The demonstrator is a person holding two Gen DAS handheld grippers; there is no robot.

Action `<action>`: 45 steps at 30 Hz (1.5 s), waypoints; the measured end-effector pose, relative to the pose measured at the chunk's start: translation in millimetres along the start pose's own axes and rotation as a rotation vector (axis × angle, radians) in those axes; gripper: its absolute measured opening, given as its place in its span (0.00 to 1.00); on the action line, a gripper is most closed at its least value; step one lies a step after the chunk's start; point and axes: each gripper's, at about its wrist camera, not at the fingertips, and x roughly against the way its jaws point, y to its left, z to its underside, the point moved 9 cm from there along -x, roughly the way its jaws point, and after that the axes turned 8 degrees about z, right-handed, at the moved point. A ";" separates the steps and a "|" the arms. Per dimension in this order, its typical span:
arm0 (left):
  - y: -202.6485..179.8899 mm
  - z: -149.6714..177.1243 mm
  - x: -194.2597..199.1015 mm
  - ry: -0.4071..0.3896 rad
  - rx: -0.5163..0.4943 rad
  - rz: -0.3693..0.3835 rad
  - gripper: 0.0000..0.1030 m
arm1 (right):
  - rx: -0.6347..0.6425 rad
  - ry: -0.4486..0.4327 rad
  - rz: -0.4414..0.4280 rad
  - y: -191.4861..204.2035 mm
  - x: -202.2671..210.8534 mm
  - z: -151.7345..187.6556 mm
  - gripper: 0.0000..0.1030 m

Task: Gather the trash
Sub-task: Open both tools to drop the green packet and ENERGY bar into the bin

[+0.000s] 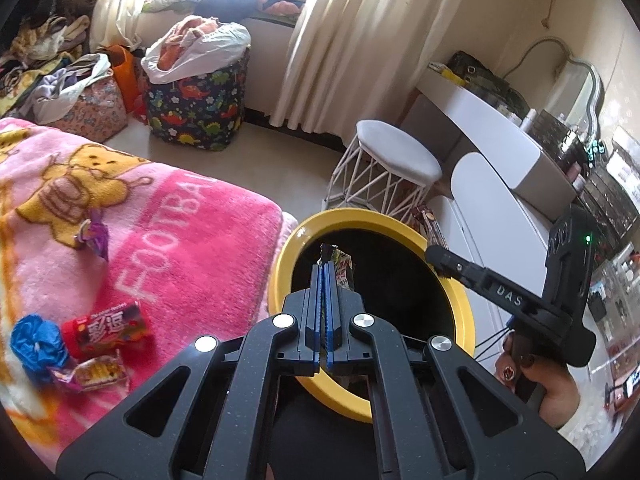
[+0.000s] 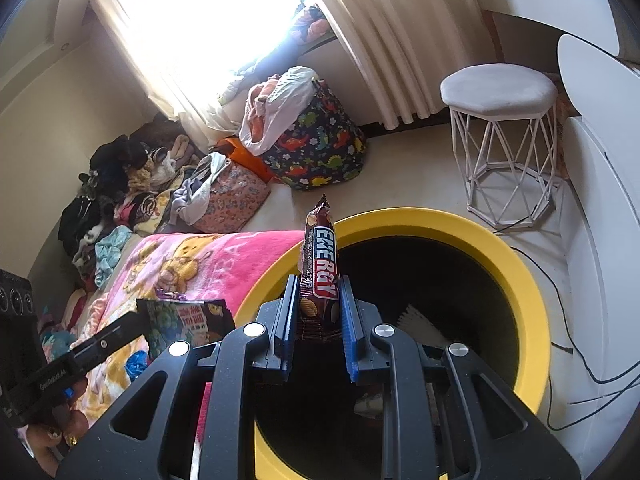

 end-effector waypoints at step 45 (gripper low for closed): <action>-5.4 35.4 -48.0 0.086 -0.002 -0.022 0.86 | -0.071 0.069 0.073 -40.6 -26.0 14.7 0.55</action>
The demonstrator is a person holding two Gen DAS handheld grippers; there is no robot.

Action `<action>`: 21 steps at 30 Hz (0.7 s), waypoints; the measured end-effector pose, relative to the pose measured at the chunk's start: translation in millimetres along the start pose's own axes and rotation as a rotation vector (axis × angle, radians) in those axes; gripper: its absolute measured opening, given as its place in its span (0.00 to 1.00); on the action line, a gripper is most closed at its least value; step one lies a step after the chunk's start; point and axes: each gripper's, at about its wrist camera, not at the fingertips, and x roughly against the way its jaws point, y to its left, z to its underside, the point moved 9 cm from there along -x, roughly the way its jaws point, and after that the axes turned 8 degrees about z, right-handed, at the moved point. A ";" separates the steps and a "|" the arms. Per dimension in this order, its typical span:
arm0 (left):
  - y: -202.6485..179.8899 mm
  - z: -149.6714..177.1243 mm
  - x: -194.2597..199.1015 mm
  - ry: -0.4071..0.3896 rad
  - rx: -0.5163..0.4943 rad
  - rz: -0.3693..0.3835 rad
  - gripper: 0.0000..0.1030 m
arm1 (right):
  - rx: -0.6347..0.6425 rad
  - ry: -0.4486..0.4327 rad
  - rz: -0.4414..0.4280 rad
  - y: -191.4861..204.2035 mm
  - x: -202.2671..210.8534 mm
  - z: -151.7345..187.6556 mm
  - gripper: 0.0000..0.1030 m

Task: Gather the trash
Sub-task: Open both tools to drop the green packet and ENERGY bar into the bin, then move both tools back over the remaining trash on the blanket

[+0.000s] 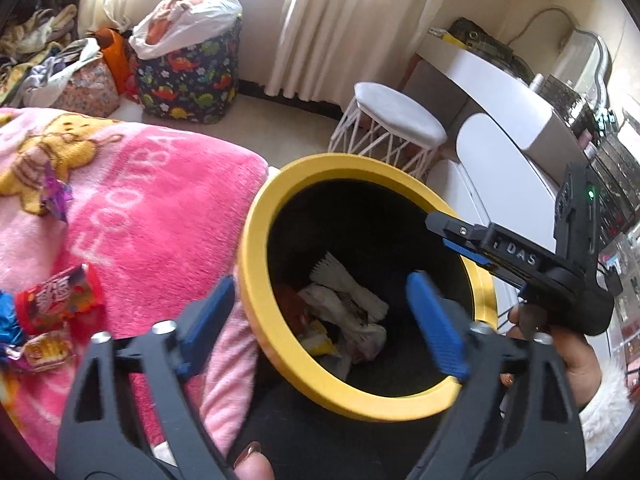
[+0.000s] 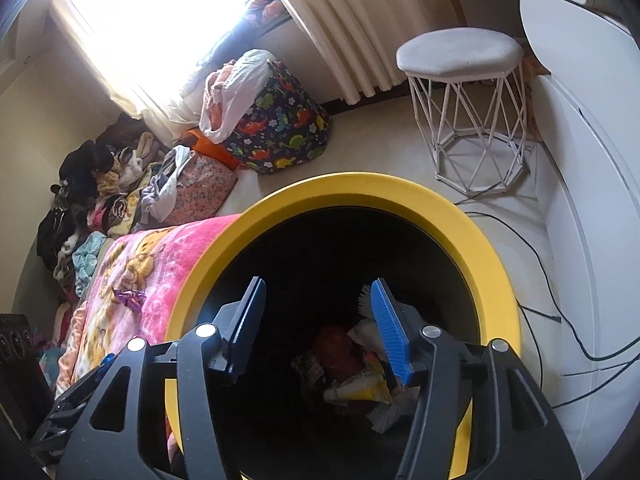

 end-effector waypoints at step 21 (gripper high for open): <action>31.2 -12.9 50.7 -0.109 0.020 -0.109 0.89 | 0.140 -0.084 -0.082 53.0 24.2 -3.8 0.70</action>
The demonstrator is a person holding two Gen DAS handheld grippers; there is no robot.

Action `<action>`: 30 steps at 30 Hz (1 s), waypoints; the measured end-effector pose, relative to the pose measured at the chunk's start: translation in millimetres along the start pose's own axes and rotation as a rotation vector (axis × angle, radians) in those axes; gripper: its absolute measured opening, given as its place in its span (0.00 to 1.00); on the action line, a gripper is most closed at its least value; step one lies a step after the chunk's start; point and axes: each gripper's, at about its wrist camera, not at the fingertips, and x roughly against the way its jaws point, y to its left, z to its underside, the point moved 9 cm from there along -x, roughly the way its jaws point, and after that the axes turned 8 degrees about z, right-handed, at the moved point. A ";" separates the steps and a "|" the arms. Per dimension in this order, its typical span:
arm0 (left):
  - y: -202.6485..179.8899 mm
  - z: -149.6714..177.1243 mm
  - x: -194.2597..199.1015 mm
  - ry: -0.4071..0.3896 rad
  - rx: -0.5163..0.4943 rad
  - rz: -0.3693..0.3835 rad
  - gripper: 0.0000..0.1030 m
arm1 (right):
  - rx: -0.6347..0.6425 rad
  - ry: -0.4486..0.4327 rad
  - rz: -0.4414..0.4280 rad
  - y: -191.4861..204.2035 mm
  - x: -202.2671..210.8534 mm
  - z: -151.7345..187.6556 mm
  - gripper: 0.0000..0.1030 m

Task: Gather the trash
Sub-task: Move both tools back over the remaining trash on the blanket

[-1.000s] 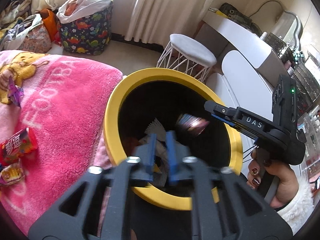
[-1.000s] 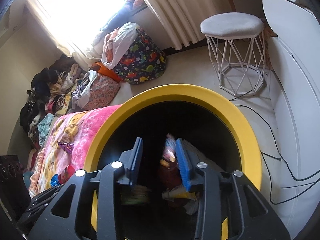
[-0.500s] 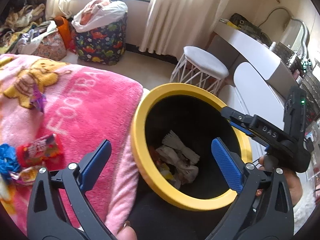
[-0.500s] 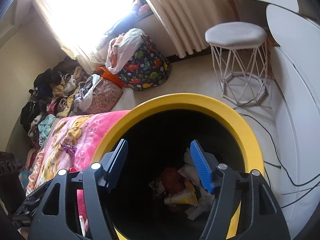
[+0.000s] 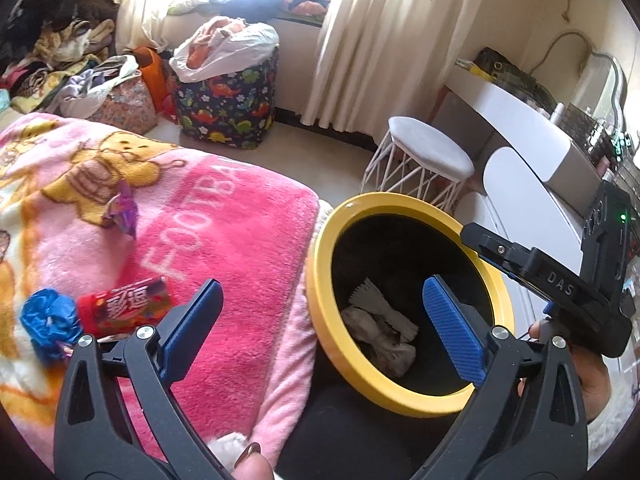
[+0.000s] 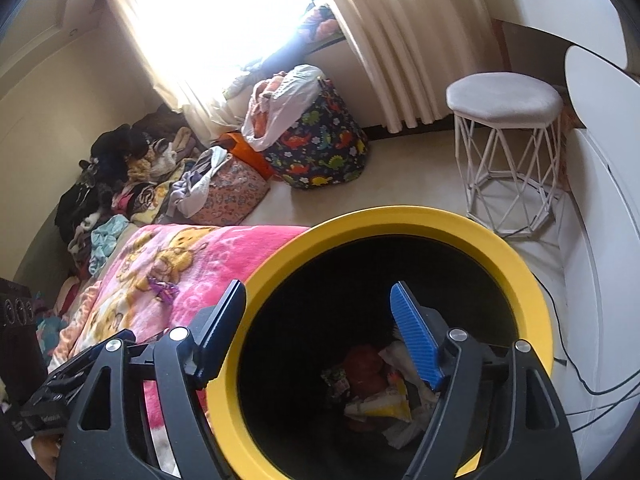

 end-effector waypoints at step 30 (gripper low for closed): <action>65.3 -7.8 59.1 -0.111 0.076 -0.103 0.89 | 0.199 0.005 -0.110 85.6 8.8 18.2 0.72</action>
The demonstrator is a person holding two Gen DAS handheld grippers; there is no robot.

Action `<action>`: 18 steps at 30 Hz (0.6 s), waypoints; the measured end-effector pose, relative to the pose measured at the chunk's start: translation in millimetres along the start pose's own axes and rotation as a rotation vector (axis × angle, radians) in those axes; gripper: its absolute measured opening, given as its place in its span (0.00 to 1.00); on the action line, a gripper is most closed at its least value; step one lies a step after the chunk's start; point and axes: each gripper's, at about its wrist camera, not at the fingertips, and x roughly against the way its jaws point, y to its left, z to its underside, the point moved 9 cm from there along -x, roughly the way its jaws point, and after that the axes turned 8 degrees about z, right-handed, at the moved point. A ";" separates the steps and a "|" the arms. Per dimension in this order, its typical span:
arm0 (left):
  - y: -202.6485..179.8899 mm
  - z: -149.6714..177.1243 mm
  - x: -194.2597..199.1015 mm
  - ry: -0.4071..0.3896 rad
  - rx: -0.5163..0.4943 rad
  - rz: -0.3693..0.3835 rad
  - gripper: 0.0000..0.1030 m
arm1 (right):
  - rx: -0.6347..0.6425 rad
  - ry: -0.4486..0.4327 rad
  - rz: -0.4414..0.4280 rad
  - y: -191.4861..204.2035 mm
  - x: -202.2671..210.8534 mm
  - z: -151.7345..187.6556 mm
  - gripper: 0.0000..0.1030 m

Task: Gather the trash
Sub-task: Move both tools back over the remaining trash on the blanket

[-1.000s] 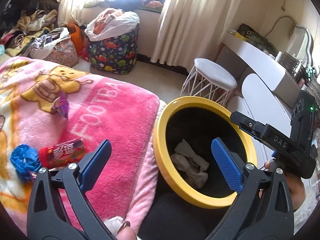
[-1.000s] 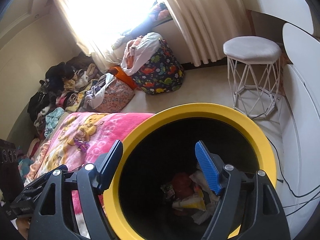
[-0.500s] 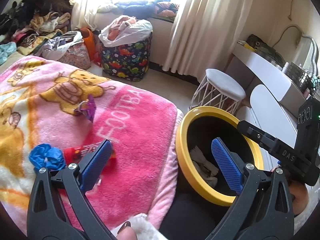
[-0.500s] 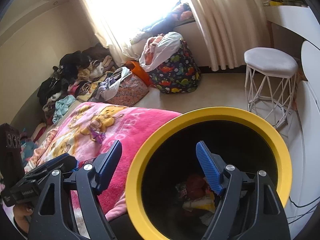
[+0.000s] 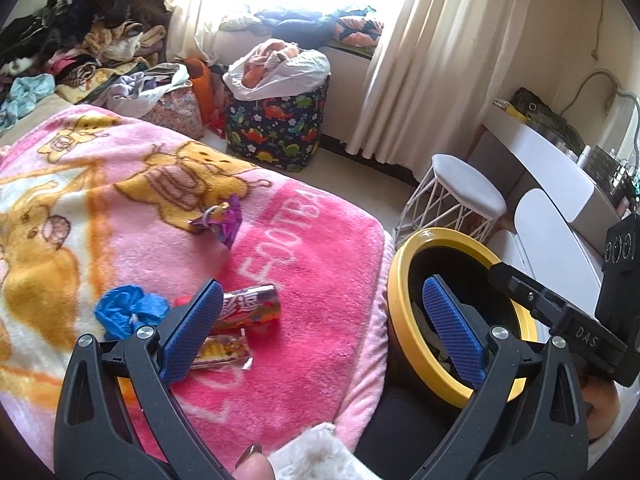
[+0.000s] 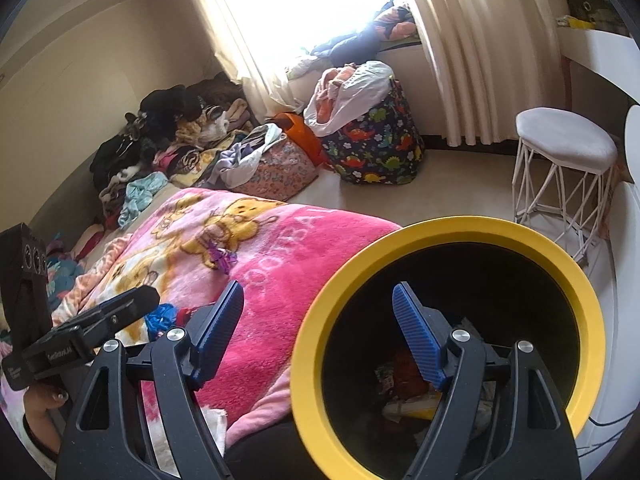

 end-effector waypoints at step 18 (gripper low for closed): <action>42.4 -1.3 20.7 -0.028 0.067 -0.042 0.89 | 0.132 0.032 -0.071 58.0 -9.4 10.1 0.72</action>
